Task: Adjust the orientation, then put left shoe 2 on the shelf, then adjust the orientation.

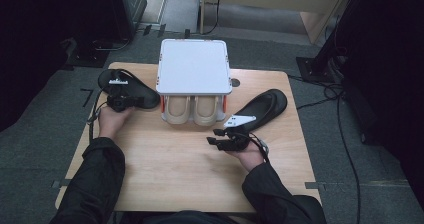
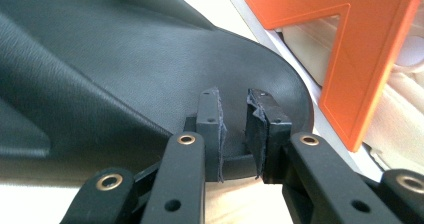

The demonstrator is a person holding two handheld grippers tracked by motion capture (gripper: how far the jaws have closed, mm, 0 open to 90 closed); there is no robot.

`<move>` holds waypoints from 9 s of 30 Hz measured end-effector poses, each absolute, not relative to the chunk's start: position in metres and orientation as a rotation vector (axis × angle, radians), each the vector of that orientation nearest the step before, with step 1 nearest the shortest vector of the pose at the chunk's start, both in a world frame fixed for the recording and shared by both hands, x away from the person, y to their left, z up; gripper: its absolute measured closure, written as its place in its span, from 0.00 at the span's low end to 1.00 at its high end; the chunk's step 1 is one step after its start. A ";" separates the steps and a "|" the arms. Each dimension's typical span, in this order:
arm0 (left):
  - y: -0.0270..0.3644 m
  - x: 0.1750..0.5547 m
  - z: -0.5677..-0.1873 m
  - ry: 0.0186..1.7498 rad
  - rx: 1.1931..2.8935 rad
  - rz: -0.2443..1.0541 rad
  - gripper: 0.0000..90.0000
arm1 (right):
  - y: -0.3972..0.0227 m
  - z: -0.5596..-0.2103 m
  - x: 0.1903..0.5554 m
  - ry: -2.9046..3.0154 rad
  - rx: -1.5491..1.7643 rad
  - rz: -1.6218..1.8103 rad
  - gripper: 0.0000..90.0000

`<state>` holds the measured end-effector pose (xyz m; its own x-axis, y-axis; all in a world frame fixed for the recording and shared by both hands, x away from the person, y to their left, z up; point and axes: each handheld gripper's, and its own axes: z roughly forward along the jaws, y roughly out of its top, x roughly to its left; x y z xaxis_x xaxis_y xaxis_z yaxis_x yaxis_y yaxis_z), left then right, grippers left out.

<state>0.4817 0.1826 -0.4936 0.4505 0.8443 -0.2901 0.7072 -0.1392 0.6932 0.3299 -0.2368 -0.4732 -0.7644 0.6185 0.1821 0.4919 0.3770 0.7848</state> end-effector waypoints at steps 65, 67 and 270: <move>0.227 0.500 -0.493 1.383 1.849 0.284 0.60 | -0.231 -0.478 0.332 2.526 1.033 1.334 0.59; 0.229 0.500 -0.494 1.384 1.844 0.282 0.64 | -0.233 -0.478 0.333 2.519 1.042 1.341 0.59; 0.132 0.448 -0.403 1.269 1.861 0.203 0.58 | -0.359 -0.494 0.401 2.178 1.447 1.081 0.90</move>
